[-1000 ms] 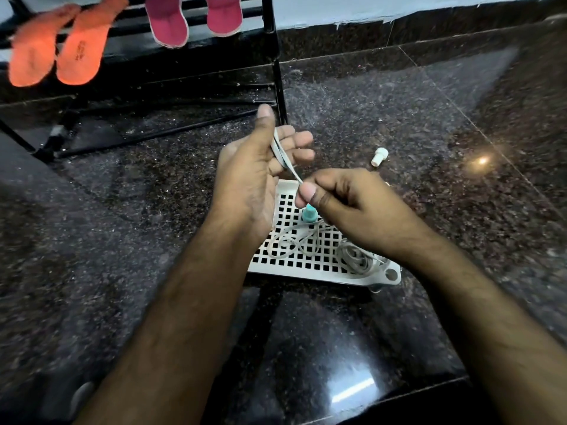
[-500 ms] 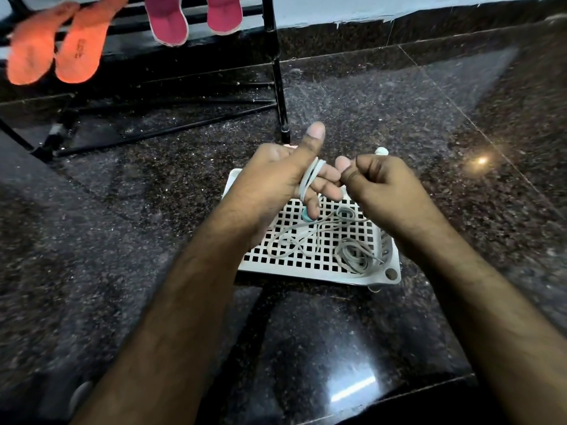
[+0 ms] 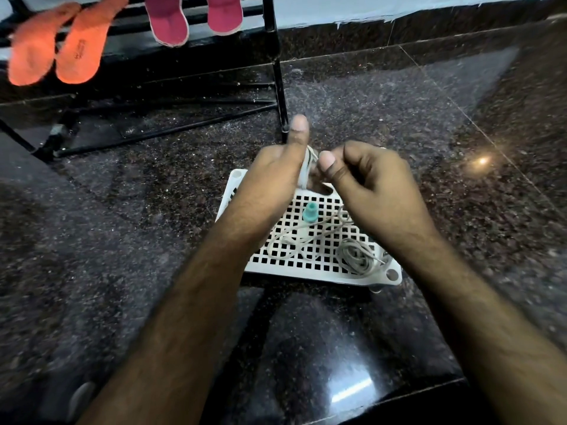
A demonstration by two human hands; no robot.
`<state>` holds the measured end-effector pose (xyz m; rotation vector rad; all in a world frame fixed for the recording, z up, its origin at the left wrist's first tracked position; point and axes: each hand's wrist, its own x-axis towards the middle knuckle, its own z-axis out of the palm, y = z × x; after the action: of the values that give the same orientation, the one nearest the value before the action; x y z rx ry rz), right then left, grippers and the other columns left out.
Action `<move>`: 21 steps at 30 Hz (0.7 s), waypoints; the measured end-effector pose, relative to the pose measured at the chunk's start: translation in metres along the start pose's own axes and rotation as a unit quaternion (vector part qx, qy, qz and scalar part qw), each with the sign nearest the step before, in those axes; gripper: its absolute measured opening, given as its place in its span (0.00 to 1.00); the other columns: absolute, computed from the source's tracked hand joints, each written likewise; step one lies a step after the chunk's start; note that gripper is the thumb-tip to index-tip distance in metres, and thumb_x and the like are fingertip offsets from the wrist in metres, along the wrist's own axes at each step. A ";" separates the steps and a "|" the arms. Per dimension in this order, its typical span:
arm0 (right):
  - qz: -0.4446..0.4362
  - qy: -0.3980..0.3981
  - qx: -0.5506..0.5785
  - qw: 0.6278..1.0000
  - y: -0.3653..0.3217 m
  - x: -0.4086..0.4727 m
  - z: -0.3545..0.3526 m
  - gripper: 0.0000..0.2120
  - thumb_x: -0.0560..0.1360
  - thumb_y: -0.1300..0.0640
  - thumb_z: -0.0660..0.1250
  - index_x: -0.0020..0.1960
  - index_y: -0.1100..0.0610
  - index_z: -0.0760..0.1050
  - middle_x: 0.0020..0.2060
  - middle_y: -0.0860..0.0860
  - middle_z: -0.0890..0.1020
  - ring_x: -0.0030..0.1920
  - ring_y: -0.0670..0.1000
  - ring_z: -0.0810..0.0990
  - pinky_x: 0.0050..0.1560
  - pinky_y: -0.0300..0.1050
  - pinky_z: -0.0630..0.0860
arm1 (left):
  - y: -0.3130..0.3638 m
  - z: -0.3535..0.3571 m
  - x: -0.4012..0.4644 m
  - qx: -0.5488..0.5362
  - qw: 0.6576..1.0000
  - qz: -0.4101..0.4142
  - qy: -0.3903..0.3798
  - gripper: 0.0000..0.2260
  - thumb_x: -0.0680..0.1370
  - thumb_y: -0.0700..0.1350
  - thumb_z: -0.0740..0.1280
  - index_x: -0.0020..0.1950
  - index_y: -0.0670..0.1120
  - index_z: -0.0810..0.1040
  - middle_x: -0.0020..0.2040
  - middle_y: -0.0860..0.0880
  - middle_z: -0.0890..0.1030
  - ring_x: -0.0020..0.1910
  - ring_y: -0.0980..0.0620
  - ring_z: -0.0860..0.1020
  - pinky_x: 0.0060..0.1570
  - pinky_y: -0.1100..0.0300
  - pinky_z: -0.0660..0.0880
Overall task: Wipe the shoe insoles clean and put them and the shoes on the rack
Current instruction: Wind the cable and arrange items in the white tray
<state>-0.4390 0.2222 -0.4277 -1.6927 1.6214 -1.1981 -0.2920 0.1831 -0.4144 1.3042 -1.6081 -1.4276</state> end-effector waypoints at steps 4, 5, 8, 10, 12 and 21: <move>-0.044 -0.119 0.019 0.992 -0.003 -0.003 0.004 0.11 0.81 0.47 0.62 0.45 0.50 0.79 0.32 0.49 0.78 0.32 0.51 0.74 0.34 0.46 0.73 | 0.010 -0.004 -0.001 -0.277 0.961 -0.001 0.015 0.34 0.83 0.64 0.50 0.60 0.35 0.79 0.52 0.39 0.86 0.53 0.44 0.85 0.55 0.50 0.79; -0.045 -0.143 0.013 0.989 -0.003 -0.004 0.004 0.11 0.81 0.48 0.62 0.45 0.50 0.79 0.30 0.49 0.76 0.31 0.49 0.72 0.33 0.43 0.71 | 0.013 -0.006 -0.003 -0.329 0.944 0.001 -0.001 0.35 0.83 0.64 0.49 0.61 0.34 0.78 0.54 0.37 0.85 0.53 0.44 0.85 0.54 0.50 0.80; -0.004 -0.142 0.003 0.990 0.006 -0.003 -0.001 0.12 0.81 0.47 0.62 0.44 0.51 0.79 0.26 0.44 0.71 0.28 0.44 0.68 0.31 0.41 0.67 | 0.019 -0.012 -0.007 -0.404 0.914 0.014 -0.035 0.38 0.83 0.65 0.49 0.61 0.30 0.77 0.54 0.34 0.84 0.49 0.43 0.84 0.56 0.54 0.81; 0.040 -0.098 0.005 0.994 0.013 0.000 -0.006 0.16 0.80 0.43 0.63 0.43 0.53 0.79 0.26 0.44 0.69 0.27 0.46 0.65 0.30 0.41 0.64 | 0.020 -0.014 -0.008 -0.397 0.916 0.004 -0.058 0.40 0.83 0.66 0.48 0.59 0.29 0.78 0.51 0.33 0.84 0.43 0.44 0.83 0.49 0.56 0.82; 0.074 -0.041 0.019 0.996 0.017 0.003 -0.011 0.18 0.79 0.42 0.64 0.41 0.55 0.78 0.27 0.48 0.70 0.28 0.48 0.65 0.30 0.42 0.63 | 0.020 -0.013 -0.008 -0.350 0.933 -0.016 -0.087 0.43 0.82 0.67 0.46 0.57 0.28 0.79 0.48 0.33 0.84 0.39 0.44 0.82 0.42 0.59 0.81; 0.106 0.026 0.147 0.983 0.007 0.006 -0.013 0.16 0.79 0.47 0.67 0.46 0.60 0.78 0.30 0.52 0.78 0.29 0.46 0.73 0.33 0.37 0.71 | 0.008 0.000 -0.008 -0.077 0.977 -0.096 -0.172 0.49 0.79 0.71 0.38 0.56 0.32 0.81 0.47 0.36 0.85 0.42 0.41 0.86 0.74 0.45 0.61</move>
<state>-0.4540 0.2183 -0.4263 -1.2838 1.5229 -1.3083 -0.2919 0.1906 -0.4050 1.1961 -1.5767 -1.9440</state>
